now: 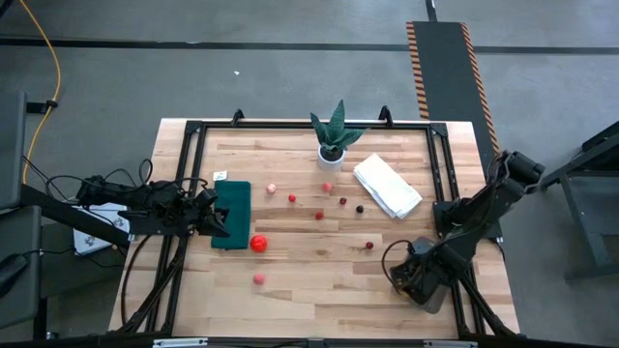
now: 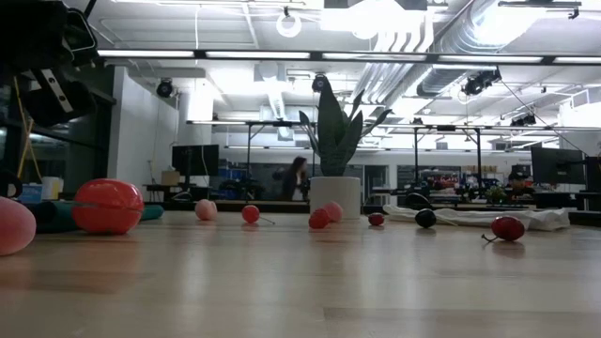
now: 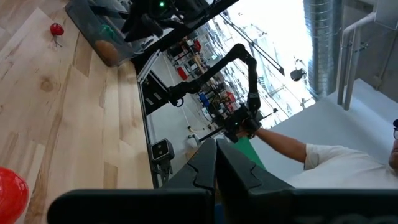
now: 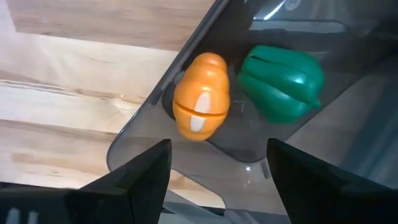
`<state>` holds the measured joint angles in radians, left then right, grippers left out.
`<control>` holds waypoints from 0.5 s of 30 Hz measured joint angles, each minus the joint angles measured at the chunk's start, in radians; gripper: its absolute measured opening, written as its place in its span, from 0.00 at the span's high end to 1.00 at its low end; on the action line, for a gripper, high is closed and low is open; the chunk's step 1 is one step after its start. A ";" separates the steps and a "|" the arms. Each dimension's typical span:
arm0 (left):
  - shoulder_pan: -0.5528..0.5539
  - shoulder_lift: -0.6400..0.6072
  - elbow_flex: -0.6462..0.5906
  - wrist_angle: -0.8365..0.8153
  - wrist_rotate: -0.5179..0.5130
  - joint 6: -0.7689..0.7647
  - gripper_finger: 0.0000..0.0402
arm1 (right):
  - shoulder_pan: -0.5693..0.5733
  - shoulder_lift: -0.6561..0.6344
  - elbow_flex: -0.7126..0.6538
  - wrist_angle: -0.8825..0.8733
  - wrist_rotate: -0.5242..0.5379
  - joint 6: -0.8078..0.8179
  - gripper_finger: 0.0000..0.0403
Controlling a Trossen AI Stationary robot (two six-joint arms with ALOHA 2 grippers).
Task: Pick and placing Produce into tupperware
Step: Put the bottom red cherry into the black bin
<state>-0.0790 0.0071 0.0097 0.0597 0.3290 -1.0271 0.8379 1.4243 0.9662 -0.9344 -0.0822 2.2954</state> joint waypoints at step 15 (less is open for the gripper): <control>0.000 0.000 0.000 0.000 -0.005 0.000 1.00 | -0.114 -0.073 0.000 0.023 0.007 -0.082 0.37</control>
<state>-0.0789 0.0071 0.0099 0.0601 0.3243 -1.0267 0.7244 1.3518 0.9665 -0.9118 -0.0750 2.2133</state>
